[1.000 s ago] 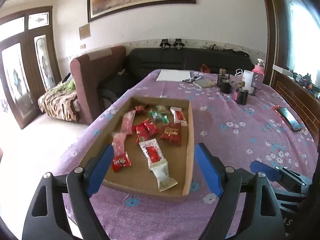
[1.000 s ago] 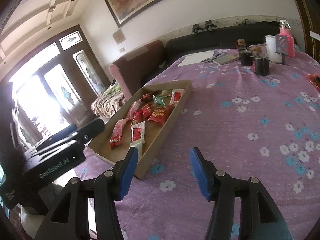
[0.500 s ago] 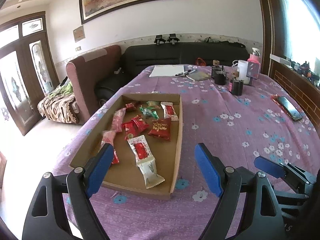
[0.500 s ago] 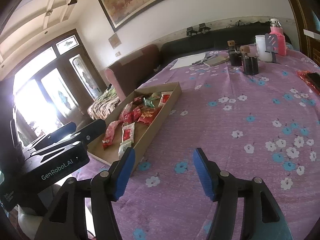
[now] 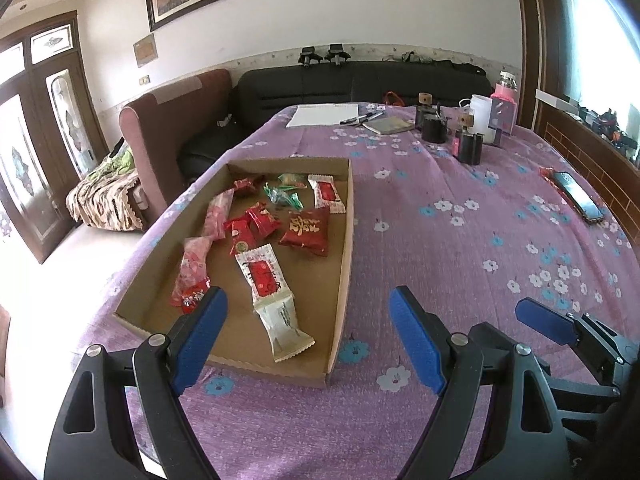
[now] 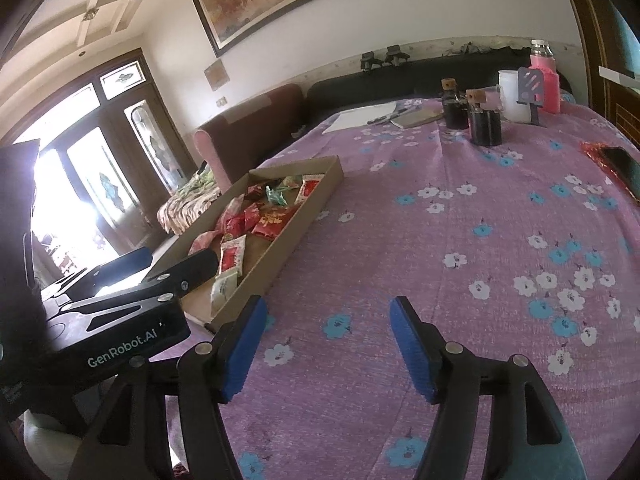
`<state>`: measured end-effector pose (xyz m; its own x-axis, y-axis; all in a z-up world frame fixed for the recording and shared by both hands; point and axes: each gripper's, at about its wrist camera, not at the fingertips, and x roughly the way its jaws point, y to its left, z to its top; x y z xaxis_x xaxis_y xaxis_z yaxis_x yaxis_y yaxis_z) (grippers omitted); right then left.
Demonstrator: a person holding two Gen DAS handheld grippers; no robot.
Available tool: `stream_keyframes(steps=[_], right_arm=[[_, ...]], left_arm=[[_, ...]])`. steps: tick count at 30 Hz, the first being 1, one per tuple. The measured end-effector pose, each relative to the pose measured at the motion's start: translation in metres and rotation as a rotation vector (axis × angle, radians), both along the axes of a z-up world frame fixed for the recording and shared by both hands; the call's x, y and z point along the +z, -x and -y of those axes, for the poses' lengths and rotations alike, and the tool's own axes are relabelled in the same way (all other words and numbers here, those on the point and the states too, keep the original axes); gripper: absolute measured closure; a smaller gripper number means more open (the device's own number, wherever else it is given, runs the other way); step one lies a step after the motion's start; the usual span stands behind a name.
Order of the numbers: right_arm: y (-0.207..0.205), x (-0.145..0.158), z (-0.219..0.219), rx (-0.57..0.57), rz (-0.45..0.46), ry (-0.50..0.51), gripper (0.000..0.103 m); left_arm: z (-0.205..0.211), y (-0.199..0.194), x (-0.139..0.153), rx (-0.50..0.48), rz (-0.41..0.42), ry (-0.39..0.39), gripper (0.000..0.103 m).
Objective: Organize snacks
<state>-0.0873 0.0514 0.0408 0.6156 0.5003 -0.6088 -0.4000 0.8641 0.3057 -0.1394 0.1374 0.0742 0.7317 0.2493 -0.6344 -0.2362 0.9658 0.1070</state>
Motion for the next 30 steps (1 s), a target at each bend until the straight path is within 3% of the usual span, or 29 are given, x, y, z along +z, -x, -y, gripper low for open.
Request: stream_keyframes(steps=[11, 22, 30], right_arm=[[-0.003, -0.006, -0.007, -0.001, -0.015, 0.030, 0.036], [-0.007, -0.009, -0.019, 0.011, -0.023, 0.063, 0.036], [-0.001, 0.000, -0.025, 0.020, 0.004, 0.068, 0.036]], left_arm=[[-0.014, 0.000, -0.004, 0.016, 0.001, 0.043, 0.019], [-0.040, 0.005, 0.000, 0.075, 0.053, 0.099, 0.019], [-0.051, 0.033, 0.024, 0.149, 0.196, 0.068, 0.019]])
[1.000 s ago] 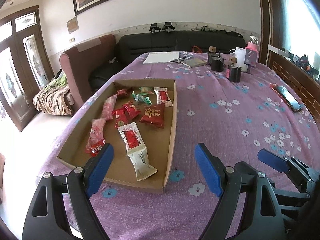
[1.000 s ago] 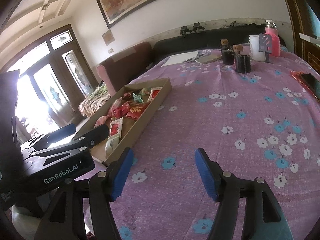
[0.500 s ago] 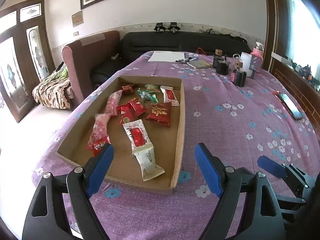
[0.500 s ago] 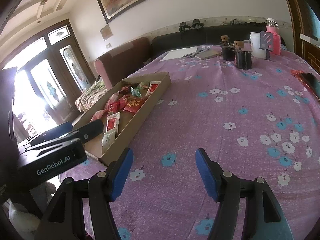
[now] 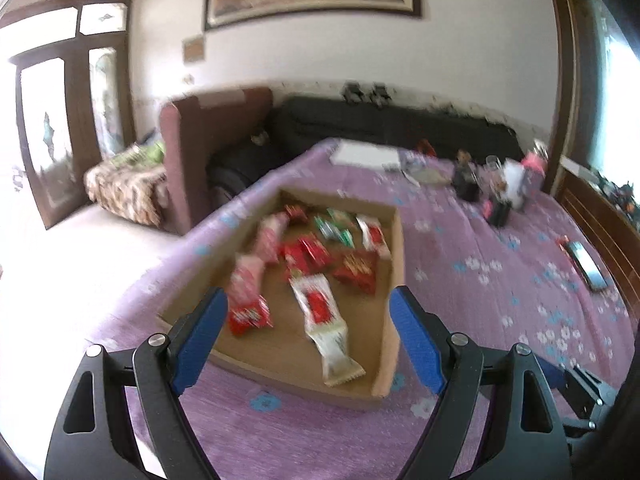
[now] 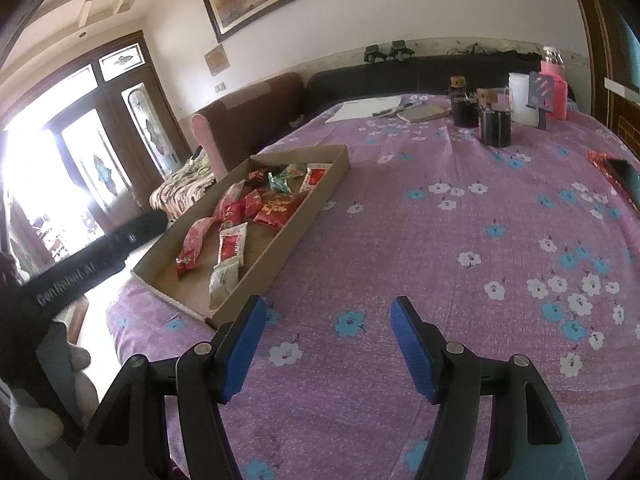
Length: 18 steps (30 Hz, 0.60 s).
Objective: Organize snacks
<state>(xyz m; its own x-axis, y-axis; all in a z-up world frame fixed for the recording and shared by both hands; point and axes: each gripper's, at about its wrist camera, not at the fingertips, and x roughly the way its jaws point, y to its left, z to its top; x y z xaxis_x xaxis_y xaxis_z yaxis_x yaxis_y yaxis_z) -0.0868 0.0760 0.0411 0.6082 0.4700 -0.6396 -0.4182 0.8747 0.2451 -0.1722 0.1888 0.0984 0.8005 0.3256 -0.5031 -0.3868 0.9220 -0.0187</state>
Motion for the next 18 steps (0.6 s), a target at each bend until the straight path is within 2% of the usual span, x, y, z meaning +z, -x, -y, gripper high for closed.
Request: stream_keyframes(steps=[4, 7, 10, 13, 18], right_arm=[[0.006, 0.005, -0.005, 0.015, 0.019, 0.008, 0.036], [0.010, 0.009, -0.009, 0.025, 0.033, 0.014, 0.036], [0.014, 0.012, -0.012, 0.036, 0.045, 0.019, 0.035], [0.016, 0.015, -0.017, 0.046, 0.055, 0.026, 0.035], [0.027, 0.021, -0.022, 0.069, 0.089, 0.044, 0.035]], left_arm=[[-0.004, 0.024, 0.021, 0.086, 0.138, -0.061, 0.018], [-0.009, 0.046, 0.037, 0.138, 0.270, -0.088, 0.000], [-0.012, 0.058, 0.045, 0.185, 0.337, -0.109, 0.000], [-0.014, 0.055, 0.044, 0.183, 0.313, -0.113, 0.000], [-0.019, 0.037, 0.030, 0.118, 0.195, -0.079, 0.000]])
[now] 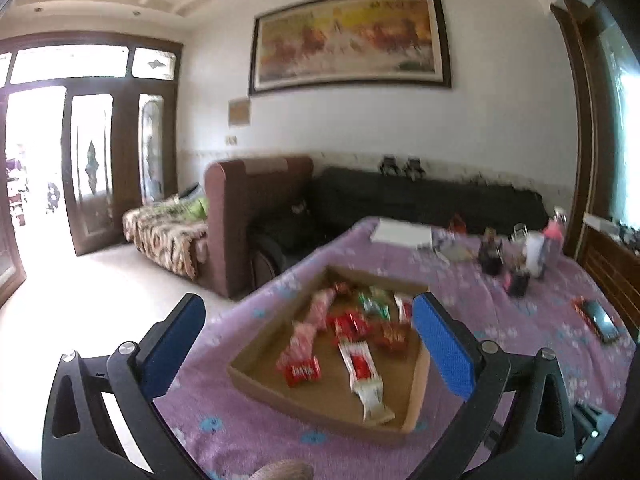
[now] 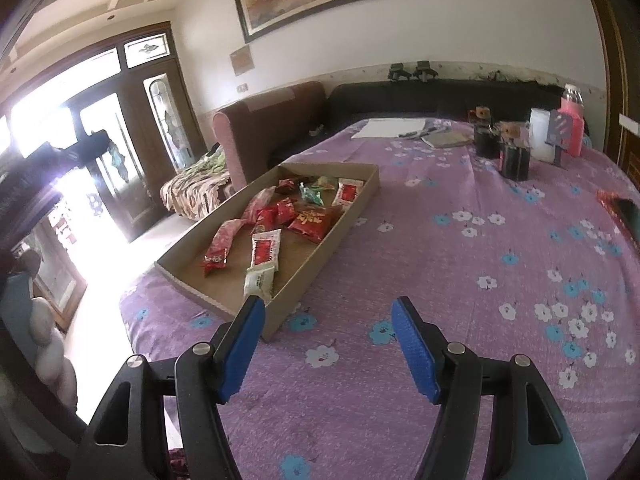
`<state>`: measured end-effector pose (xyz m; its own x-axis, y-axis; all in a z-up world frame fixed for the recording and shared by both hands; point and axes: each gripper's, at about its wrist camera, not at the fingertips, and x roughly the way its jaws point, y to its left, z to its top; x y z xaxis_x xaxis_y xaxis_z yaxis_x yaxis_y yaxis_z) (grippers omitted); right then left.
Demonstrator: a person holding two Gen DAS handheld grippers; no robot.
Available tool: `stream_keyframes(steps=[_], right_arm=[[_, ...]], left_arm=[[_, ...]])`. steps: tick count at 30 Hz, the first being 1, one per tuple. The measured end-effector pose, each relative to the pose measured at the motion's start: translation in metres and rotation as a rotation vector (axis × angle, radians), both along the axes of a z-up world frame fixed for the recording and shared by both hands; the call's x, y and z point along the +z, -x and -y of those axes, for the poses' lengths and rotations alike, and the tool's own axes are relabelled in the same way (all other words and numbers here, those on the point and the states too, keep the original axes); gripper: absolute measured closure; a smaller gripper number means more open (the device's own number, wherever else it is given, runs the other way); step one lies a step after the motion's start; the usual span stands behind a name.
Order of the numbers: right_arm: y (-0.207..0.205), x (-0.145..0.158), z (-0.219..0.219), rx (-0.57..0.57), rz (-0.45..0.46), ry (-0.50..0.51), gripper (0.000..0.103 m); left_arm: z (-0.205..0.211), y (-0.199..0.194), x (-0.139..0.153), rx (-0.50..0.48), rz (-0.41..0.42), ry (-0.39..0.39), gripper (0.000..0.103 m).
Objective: Organize snacks
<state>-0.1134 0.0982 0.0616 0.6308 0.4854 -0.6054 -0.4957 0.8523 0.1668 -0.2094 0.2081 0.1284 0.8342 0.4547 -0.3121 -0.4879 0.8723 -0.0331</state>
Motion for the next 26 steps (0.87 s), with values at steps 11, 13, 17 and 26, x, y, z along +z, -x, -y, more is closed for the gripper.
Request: stream_keyframes(steps=[11, 13, 17, 26], right_arm=[[0.002, -0.007, -0.025, 0.061, 0.017, 0.070, 0.028], [0.000, -0.010, -0.031, 0.073, 0.012, 0.083, 0.028], [-0.002, -0.014, -0.042, 0.095, 0.002, 0.104, 0.028], [-0.002, -0.019, -0.060, 0.130, -0.007, 0.129, 0.028]], left_arm=[[-0.020, -0.018, -0.031, 0.014, -0.129, 0.117, 0.000], [-0.024, -0.018, -0.035, 0.015, -0.140, 0.133, 0.000], [-0.031, -0.020, -0.041, 0.027, -0.162, 0.150, 0.000], [-0.042, -0.027, -0.047, 0.032, -0.212, 0.171, 0.000]])
